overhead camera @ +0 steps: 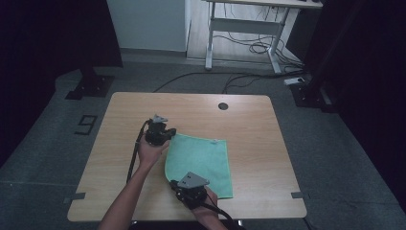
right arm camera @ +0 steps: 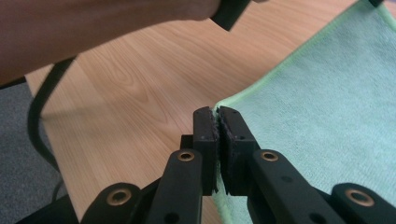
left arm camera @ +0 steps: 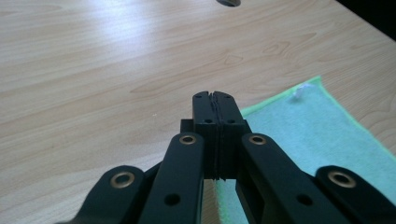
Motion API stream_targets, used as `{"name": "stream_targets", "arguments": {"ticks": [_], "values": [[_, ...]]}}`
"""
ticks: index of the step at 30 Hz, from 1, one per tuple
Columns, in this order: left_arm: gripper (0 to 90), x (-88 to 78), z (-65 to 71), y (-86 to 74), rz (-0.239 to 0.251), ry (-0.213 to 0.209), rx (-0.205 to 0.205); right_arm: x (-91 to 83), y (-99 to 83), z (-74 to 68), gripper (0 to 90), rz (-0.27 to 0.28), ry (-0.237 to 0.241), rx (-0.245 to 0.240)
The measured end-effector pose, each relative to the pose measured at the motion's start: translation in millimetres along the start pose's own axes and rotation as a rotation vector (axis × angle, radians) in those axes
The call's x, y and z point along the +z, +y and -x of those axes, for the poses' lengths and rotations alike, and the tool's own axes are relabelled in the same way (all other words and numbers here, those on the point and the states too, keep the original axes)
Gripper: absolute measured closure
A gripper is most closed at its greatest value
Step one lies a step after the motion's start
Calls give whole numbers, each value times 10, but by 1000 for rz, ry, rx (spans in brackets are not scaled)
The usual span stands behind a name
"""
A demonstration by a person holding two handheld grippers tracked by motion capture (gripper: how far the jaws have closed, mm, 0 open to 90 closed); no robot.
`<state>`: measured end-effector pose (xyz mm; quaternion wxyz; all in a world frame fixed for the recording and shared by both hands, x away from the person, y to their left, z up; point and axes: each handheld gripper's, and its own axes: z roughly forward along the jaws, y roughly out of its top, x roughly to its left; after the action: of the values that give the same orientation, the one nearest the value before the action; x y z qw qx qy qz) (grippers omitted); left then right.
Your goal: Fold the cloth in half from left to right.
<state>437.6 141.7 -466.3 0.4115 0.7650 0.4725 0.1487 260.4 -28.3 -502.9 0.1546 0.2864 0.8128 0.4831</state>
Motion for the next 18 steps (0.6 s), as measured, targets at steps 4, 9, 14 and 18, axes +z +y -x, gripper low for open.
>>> {"name": "stream_targets", "arguments": {"ticks": [4,9,14,18], "values": [[898,-7,-19,7,3,-7,-7,-15,24,-1,853,13,1,4],[898,-5,-25,7,1,-9,-5,7,15,-4,854,12,5,6],[897,-62,-7,46,-8,9,20,6,61,-32,853,27,5,-5],[897,-87,5,73,-11,3,29,-15,55,1,853,27,4,5]]}}
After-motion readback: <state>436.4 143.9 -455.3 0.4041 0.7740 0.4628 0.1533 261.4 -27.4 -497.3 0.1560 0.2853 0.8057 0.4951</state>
